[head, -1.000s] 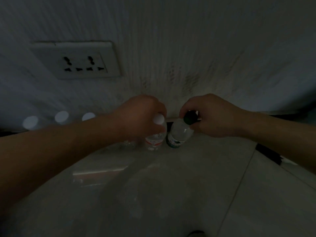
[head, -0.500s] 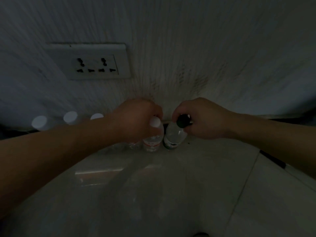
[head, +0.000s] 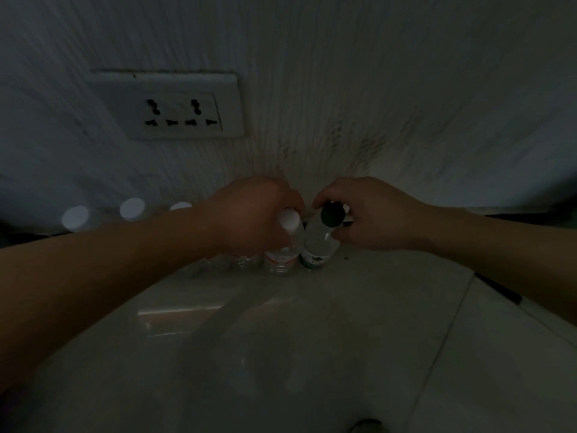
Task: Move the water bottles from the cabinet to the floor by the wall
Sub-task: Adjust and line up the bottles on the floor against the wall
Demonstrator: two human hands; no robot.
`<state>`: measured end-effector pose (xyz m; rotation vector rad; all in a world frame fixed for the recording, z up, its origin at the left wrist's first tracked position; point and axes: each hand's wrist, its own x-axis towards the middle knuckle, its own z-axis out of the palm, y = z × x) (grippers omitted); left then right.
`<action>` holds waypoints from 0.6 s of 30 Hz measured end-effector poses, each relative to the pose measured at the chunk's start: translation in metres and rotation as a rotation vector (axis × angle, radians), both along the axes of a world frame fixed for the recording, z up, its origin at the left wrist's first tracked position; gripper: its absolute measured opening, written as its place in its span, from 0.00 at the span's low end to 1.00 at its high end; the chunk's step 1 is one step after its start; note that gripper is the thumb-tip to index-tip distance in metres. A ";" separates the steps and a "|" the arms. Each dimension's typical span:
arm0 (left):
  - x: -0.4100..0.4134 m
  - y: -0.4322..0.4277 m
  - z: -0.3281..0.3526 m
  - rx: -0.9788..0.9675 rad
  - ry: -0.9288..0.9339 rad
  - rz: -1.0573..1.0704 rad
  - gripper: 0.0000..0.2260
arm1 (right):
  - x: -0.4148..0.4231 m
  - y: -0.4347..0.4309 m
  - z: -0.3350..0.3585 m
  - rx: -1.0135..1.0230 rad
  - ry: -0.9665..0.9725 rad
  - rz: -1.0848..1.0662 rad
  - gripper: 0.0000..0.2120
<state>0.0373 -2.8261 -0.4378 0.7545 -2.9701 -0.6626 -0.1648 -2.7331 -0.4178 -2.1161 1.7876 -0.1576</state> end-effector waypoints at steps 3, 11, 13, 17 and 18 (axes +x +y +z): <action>-0.001 0.000 -0.001 0.030 0.013 -0.016 0.20 | 0.000 0.000 -0.001 -0.023 -0.005 -0.029 0.23; -0.002 -0.005 -0.002 0.014 0.034 -0.010 0.17 | 0.006 -0.004 -0.002 -0.031 0.028 -0.025 0.21; -0.001 -0.006 -0.002 0.013 0.034 0.013 0.16 | 0.006 -0.006 -0.001 -0.048 0.039 -0.019 0.21; -0.001 -0.007 -0.002 0.008 0.053 0.023 0.15 | 0.006 -0.008 -0.001 -0.053 0.032 -0.026 0.21; -0.001 -0.007 -0.002 0.005 0.054 0.024 0.15 | 0.006 -0.009 -0.002 -0.050 0.026 -0.030 0.21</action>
